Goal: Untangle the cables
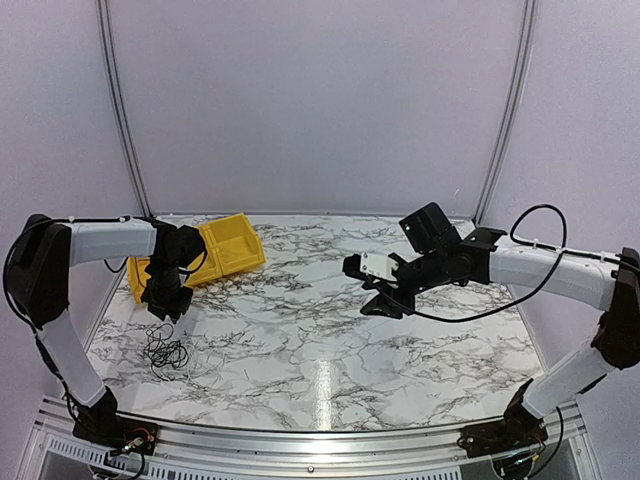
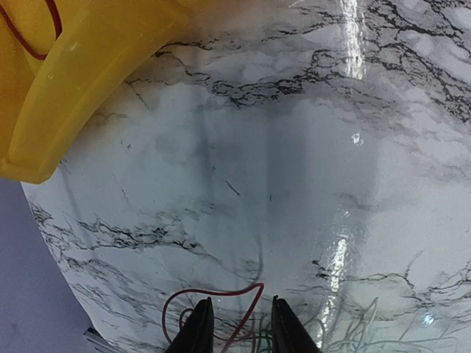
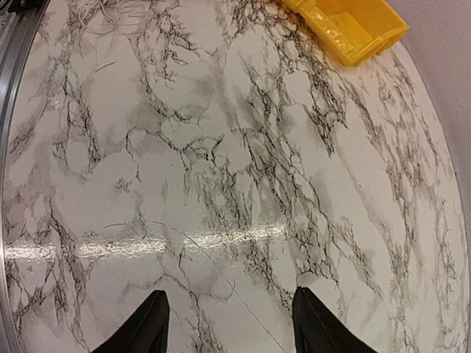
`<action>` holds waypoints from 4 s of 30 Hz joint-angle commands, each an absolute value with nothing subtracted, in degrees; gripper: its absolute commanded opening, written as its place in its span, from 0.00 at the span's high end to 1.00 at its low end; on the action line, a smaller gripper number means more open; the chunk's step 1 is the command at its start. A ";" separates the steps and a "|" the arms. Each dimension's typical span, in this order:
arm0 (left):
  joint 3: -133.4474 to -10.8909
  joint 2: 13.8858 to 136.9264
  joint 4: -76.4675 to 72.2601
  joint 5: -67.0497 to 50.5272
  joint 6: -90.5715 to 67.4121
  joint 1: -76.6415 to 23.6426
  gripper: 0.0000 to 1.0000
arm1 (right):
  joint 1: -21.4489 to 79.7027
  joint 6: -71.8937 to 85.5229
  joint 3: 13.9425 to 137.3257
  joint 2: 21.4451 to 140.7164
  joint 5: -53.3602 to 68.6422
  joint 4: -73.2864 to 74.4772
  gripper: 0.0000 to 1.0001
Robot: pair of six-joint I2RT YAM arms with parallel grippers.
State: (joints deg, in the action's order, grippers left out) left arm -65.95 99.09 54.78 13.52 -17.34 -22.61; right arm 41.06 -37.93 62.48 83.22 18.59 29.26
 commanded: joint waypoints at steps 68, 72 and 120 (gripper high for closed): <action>-71.14 82.98 8.70 -28.16 -31.55 -38.49 0.94 | 46.49 -14.75 98.74 107.51 32.42 20.52 1.00; -69.69 83.08 6.72 -21.15 -29.73 -38.58 0.77 | 46.04 -12.96 98.02 106.95 31.99 20.15 1.00; -63.89 87.41 -14.03 -4.78 -29.18 -43.15 0.35 | 40.55 -10.22 93.79 100.78 25.66 21.08 1.00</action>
